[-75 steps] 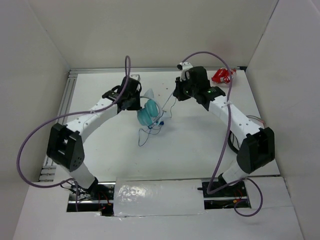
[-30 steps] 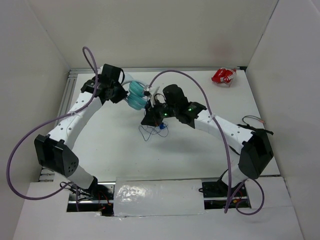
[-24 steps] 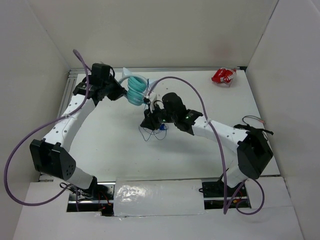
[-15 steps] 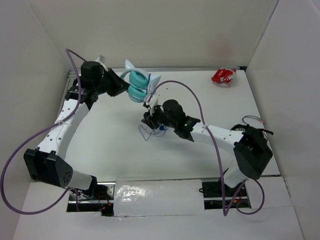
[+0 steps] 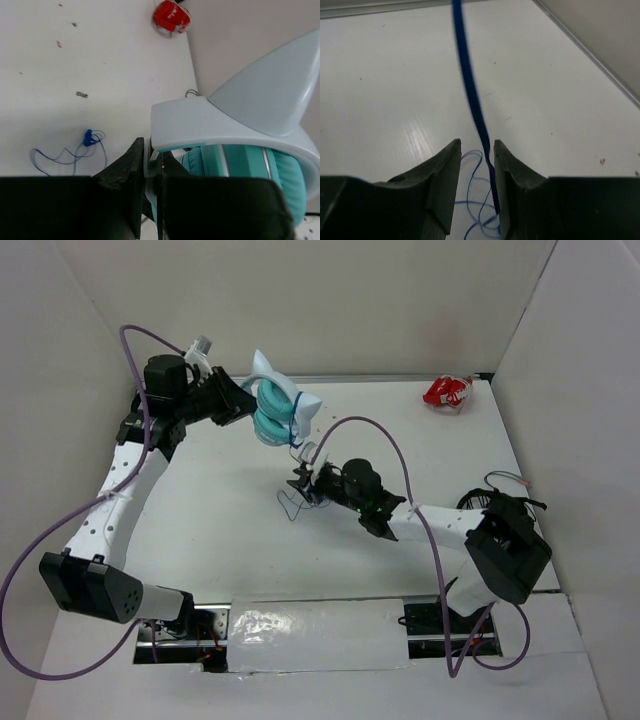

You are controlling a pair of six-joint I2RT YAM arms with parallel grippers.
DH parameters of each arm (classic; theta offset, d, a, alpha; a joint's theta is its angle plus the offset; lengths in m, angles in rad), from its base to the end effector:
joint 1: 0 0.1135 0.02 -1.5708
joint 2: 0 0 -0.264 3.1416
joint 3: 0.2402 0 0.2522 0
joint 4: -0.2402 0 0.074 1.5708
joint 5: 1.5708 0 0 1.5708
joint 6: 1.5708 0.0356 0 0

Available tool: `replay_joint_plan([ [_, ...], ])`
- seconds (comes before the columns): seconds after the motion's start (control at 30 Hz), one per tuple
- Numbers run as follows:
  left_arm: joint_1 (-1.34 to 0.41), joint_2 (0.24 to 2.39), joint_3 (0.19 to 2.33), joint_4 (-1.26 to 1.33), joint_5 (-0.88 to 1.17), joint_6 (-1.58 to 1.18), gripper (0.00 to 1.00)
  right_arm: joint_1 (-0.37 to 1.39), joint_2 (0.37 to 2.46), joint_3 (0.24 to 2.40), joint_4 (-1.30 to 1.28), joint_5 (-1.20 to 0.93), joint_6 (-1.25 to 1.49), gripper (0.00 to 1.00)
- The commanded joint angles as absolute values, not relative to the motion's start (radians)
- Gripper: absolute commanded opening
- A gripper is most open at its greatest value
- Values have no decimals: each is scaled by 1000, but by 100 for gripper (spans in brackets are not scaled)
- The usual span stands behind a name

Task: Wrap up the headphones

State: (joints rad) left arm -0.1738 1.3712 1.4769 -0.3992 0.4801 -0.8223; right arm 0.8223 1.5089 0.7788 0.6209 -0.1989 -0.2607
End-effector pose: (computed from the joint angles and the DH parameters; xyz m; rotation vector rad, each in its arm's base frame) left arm 0.2985 -0.0691 0.4272 -0.2864 1.9683 -1.1149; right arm 0.2225 0.2498 0.2465 -1.0097 1.3828 0.5871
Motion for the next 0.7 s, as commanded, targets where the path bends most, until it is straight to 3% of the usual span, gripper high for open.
replay_joint_plan([
  [0.0,-170,1295,1528,-307,612,-890,0,816,1431,694,713,-201,-215,40],
  [0.17,-147,1273,1465,-241,692,-925,0,815,1361,652,728,-212,-210,40],
  [0.43,-140,1270,1480,-196,915,-914,0,799,1419,669,776,-230,-170,38],
  [0.53,-138,1256,1476,-189,972,-896,0,776,1448,684,778,-244,-155,27],
  [0.57,-138,1250,1470,-187,985,-884,0,766,1453,690,773,-261,-138,12],
  [0.6,-138,1237,1467,-189,986,-876,0,753,1457,695,764,-268,-130,5],
  [0.67,-138,1226,1456,-207,965,-847,0,706,1454,692,750,-287,-88,0],
])
